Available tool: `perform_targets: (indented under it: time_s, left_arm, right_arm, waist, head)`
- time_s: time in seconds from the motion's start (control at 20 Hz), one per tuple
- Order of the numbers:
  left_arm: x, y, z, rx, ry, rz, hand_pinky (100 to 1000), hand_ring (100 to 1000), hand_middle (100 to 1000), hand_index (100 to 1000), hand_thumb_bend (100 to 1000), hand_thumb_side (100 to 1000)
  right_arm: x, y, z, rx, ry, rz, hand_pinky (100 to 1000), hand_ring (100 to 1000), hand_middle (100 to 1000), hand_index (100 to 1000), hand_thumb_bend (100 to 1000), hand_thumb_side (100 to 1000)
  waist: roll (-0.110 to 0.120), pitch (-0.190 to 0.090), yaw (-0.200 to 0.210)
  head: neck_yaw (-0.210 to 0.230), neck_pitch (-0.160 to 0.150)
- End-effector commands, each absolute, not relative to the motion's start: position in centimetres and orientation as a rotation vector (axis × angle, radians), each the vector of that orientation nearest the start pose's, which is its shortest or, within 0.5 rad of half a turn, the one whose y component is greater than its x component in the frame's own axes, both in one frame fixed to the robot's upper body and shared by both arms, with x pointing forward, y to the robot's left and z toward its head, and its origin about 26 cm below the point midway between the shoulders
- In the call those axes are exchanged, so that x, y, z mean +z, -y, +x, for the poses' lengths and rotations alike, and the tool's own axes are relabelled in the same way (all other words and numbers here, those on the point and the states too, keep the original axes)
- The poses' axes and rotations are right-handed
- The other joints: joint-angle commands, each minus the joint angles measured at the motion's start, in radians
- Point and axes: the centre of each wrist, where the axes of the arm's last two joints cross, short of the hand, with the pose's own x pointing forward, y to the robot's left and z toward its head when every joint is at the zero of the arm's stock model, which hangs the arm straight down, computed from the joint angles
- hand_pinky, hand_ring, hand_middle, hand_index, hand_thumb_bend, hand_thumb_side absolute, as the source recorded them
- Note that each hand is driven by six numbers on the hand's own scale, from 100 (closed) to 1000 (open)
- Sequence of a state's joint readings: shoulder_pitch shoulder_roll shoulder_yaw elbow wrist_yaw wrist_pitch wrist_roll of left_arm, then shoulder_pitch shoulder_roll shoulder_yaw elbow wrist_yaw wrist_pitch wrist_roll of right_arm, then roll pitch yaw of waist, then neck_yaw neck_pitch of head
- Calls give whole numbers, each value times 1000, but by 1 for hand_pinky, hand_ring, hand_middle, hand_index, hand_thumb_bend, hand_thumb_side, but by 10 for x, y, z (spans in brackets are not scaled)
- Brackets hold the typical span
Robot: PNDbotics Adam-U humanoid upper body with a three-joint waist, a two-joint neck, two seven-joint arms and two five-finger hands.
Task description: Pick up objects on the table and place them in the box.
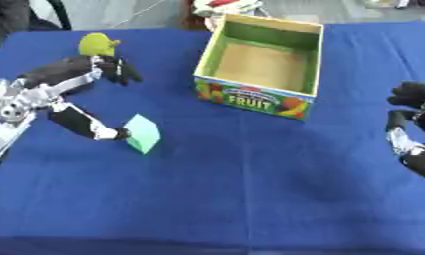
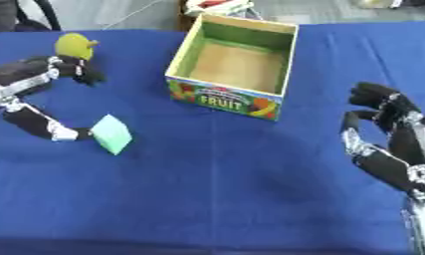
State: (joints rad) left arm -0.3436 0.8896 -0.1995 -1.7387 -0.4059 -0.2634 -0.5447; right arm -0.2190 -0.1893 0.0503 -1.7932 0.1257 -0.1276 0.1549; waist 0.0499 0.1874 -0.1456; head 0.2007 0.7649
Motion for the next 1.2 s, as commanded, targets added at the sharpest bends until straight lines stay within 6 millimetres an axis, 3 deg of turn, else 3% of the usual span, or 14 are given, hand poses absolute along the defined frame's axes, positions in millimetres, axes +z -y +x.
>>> perform_targets:
  time_s: [0.05,0.65,1.2]
  left_arm:
    - [213,-345,330,-1946,1333,568,792,768,814,880,567,161]
    - [199,-341,354,-2069,1171,480,781,753,789,864,509,129]
    - [181,-335,373,-2013,1209,471,768,739,773,856,496,128]
  right_arm:
    - [121,244,316,549,2096,-77,738,795,758,826,100,100]
    - [119,243,316,561,2089,-69,738,794,758,825,100,100]
    - [119,242,316,558,2089,-64,737,794,757,825,100,100]
  waist:
    - [1,-17,-1]
    - [2,-25,-8]
    - [-3,-21,-11]
  head:
    - [3,5]
    - [9,5]
    - [12,5]
